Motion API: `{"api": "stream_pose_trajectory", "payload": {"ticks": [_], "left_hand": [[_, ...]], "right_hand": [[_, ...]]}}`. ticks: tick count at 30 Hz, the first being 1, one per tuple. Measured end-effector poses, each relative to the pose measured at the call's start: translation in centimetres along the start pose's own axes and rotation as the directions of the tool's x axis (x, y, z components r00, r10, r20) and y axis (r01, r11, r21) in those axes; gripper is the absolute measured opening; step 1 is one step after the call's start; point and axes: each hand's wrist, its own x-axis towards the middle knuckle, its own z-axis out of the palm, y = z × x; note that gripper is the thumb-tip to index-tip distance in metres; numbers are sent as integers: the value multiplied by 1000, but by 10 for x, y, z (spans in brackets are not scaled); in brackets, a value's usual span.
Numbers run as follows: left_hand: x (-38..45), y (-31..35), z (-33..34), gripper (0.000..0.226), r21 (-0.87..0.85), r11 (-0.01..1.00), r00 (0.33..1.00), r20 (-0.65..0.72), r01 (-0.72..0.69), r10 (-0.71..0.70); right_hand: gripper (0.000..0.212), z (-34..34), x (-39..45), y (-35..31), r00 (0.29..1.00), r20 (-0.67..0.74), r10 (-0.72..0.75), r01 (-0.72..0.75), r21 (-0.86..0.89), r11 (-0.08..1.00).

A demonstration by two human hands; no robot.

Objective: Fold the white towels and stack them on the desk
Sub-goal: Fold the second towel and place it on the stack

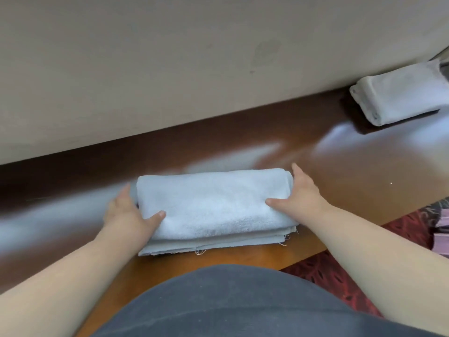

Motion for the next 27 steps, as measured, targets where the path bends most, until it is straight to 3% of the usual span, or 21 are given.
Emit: {"api": "stream_pose_trajectory", "payload": {"ticks": [1,3,4,5,8,15,18,20,21,23,27], "left_hand": [[-1,9,-2,101,141,972,974,-99,-188,203],[-3,30,0,84,326,773,778,-149,-544,610],[-4,41,5,70,364,675,685,-122,-642,718],[-4,50,10,60,388,628,662,-61,-674,747],[2,40,32,71,505,663,816,166,-553,554],[16,3,40,73,496,583,712,108,-643,694],[19,2,42,72,358,768,813,-40,-531,581],[23,-8,37,75,101,944,940,-106,-315,325],[24,-15,31,77,-107,980,982,-102,-169,158],[27,-30,18,80,-386,919,997,18,76,-75],[30,-41,-2,38,-452,843,901,426,290,-81]], "right_hand": [[114,1,-4,-12,981,-83,-178,170,-88,981],[86,11,-11,-38,866,-186,-463,431,-190,882],[74,19,-14,-49,832,-181,-525,484,-225,845],[66,29,-17,-54,821,-143,-553,503,-275,819],[68,57,-17,-37,868,68,-491,457,-495,739],[73,69,-6,-13,846,64,-529,472,-550,689],[69,62,-3,0,915,-45,-401,348,-415,841],[70,52,-1,6,969,-172,-175,180,15,984],[74,46,0,10,985,-174,-20,70,287,955],[83,32,2,18,981,-49,186,-124,577,807],[63,9,7,38,882,426,202,-442,597,669]]}}
